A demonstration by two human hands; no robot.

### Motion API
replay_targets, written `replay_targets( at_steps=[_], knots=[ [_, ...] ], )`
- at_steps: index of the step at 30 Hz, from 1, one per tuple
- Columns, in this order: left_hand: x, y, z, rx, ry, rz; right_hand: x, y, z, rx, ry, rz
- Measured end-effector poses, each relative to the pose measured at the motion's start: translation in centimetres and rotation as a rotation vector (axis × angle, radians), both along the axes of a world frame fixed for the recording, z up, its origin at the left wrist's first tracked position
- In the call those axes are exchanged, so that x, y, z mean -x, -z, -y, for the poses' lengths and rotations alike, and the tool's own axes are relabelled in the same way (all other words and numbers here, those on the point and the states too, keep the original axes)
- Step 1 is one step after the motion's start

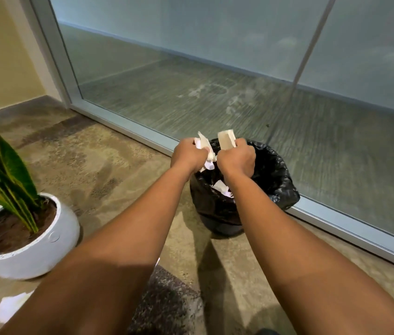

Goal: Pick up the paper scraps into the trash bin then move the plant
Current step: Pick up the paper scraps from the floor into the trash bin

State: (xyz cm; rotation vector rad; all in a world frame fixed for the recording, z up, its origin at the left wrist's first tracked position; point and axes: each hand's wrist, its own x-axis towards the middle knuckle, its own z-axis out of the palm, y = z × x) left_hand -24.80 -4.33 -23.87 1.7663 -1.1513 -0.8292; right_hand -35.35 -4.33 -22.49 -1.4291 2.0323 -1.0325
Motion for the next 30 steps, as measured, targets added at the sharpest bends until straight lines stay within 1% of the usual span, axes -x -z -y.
replay_targets(
  at_steps=[3,6,8,10,12,15,17,19,23,27,30],
  knots=[
    [1.4,0.1,0.8,-0.049,0.109,0.111,2.1,0.6,0.3,-0.078,0.019,-0.038],
    [2.1,0.2,1.2,-0.085,0.192,0.136,3.6,1.2,0.4,-0.196,-0.002,-0.057],
    [2.4,0.3,1.2,-0.062,0.180,0.138,4.0,1.3,0.6,-0.266,-0.032,-0.055],
    [2.3,0.3,1.0,-0.016,0.113,0.127,3.9,1.3,0.6,-0.297,-0.059,-0.061],
    [1.8,0.4,0.7,0.029,0.046,0.082,3.1,1.2,0.5,-0.274,-0.075,-0.072],
    [-0.1,0.8,0.1,0.078,-0.062,-0.010,1.2,1.2,0.4,-0.152,-0.145,-0.095],
    [-1.7,1.3,-0.4,0.095,-0.135,-0.068,-0.6,1.4,0.3,-0.033,-0.243,-0.083],
    [-3.5,2.0,-1.1,0.094,-0.193,-0.111,-2.5,1.6,-0.1,0.063,-0.386,-0.035],
    [-6.9,3.7,-2.9,0.056,-0.300,-0.154,-6.1,2.9,-1.3,0.169,-0.605,-0.013],
    [-10.2,6.6,-5.0,-0.037,-0.378,-0.182,-9.1,5.5,-2.5,0.182,-0.722,-0.043],
    [-12.6,9.3,-6.6,-0.135,-0.405,-0.190,-10.7,7.7,-3.5,0.084,-0.790,-0.084]
  ],
)
